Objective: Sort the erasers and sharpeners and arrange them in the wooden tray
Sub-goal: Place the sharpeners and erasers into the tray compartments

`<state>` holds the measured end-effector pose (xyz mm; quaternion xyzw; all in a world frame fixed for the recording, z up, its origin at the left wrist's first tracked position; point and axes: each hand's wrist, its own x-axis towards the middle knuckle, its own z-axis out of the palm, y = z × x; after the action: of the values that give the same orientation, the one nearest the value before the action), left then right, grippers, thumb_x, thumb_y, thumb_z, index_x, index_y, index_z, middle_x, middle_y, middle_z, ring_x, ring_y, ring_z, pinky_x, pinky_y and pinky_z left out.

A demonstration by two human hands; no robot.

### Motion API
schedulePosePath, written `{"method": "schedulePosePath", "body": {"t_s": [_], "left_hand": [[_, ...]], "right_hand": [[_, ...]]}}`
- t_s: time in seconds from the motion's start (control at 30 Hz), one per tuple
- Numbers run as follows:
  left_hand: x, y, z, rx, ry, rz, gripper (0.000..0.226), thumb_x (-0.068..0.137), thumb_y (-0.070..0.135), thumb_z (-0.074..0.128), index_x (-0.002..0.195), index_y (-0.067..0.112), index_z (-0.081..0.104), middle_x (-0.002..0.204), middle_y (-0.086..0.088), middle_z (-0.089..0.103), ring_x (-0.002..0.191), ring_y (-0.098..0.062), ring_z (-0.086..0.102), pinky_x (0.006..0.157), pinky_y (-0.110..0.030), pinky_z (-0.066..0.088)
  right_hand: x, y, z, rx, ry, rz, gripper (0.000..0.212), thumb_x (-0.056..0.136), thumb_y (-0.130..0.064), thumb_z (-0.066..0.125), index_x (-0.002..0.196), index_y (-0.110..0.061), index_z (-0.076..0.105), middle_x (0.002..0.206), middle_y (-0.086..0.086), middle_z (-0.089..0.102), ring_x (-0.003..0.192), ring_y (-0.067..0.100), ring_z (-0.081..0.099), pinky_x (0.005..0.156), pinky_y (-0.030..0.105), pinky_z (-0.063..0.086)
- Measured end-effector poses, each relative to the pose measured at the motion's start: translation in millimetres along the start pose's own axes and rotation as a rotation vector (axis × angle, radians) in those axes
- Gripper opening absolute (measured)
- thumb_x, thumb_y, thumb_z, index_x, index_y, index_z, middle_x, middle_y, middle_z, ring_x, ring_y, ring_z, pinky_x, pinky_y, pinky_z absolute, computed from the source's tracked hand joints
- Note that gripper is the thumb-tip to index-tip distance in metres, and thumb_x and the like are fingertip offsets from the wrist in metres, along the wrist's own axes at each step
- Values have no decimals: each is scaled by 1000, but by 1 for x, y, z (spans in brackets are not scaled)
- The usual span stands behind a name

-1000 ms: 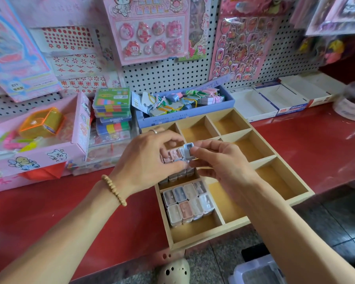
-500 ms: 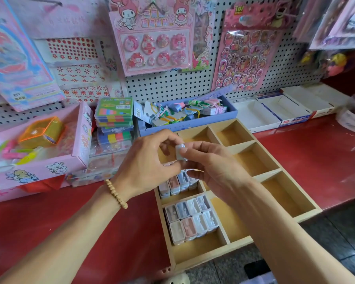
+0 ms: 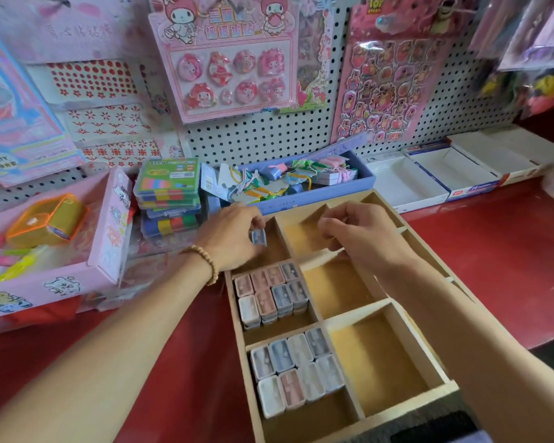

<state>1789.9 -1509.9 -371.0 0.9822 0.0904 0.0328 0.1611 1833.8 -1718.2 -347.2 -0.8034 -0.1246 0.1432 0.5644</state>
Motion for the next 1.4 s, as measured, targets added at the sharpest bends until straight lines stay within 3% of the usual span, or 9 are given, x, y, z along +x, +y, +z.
{"method": "schedulePosePath", "body": {"t_s": [0.13, 0.2, 0.4, 0.67, 0.77, 0.9, 1.03, 1.2, 1.4], "left_hand": [[15, 7, 11, 237, 1, 71, 30, 84, 31, 70, 113, 25, 62, 111, 3, 56, 103, -19, 60, 83, -37, 52], [19, 10, 14, 294, 25, 102, 31, 86, 29, 68, 116, 25, 65, 105, 2, 53, 99, -23, 61, 80, -41, 53], [13, 5, 9, 250, 77, 87, 30, 84, 48, 68, 108, 31, 70, 99, 5, 47, 94, -23, 59, 68, -31, 42], [17, 7, 17, 329, 35, 98, 37, 90, 37, 64, 127, 31, 63, 114, 0, 47, 104, -22, 56, 71, -32, 43], [16, 8, 10, 257, 2, 99, 39, 87, 43, 67, 124, 31, 64, 106, 4, 50, 100, -21, 58, 78, -36, 50], [-3, 22, -7, -82, 51, 98, 27, 82, 40, 74, 104, 24, 73, 81, 15, 59, 75, -6, 57, 77, -33, 52], [-50, 57, -26, -348, -13, 189, 19, 80, 37, 77, 96, 26, 73, 82, 7, 68, 74, -8, 62, 73, -25, 52], [-110, 108, -29, -334, -151, 291, 20, 82, 33, 76, 100, 25, 73, 85, 11, 63, 78, -8, 60, 65, -11, 42], [-172, 159, -15, -316, -249, 343, 27, 84, 46, 70, 108, 33, 68, 96, 19, 63, 79, 5, 58, 72, -13, 44]], "right_hand": [[10, 8, -12, -108, 7, -52, 10, 89, -17, 67, 80, -19, 70, 72, 3, 68, 71, 23, 63, 66, 38, 52], [13, 13, -15, -144, 1, -73, 9, 88, -19, 67, 80, -21, 70, 72, 1, 68, 74, 26, 65, 70, 42, 55], [13, 23, -15, -171, -32, -117, 9, 90, -22, 65, 82, -24, 69, 73, -1, 66, 76, 24, 65, 72, 44, 55], [9, 25, -22, -206, -14, -159, 6, 90, -24, 66, 84, -24, 69, 78, -2, 67, 67, 10, 57, 60, 21, 41], [3, 21, -29, -237, 4, -169, 5, 90, -25, 65, 87, -24, 69, 80, -5, 67, 69, 8, 57, 61, 20, 40], [-12, 12, -41, -302, 17, -222, 3, 89, -26, 67, 87, -26, 67, 77, -11, 64, 65, 1, 53, 57, 12, 39], [-40, 4, -62, -359, 40, -261, 3, 91, -28, 67, 91, -25, 67, 80, -14, 64, 69, -1, 56, 59, 10, 41], [-85, 2, -89, -413, 52, -239, 10, 88, -30, 68, 94, -23, 70, 83, -12, 67, 80, 5, 62, 70, 18, 45], [-155, 14, -132, -435, 46, -196, 9, 88, -30, 68, 94, -24, 70, 81, -11, 68, 77, 1, 60, 67, 11, 41]]}}
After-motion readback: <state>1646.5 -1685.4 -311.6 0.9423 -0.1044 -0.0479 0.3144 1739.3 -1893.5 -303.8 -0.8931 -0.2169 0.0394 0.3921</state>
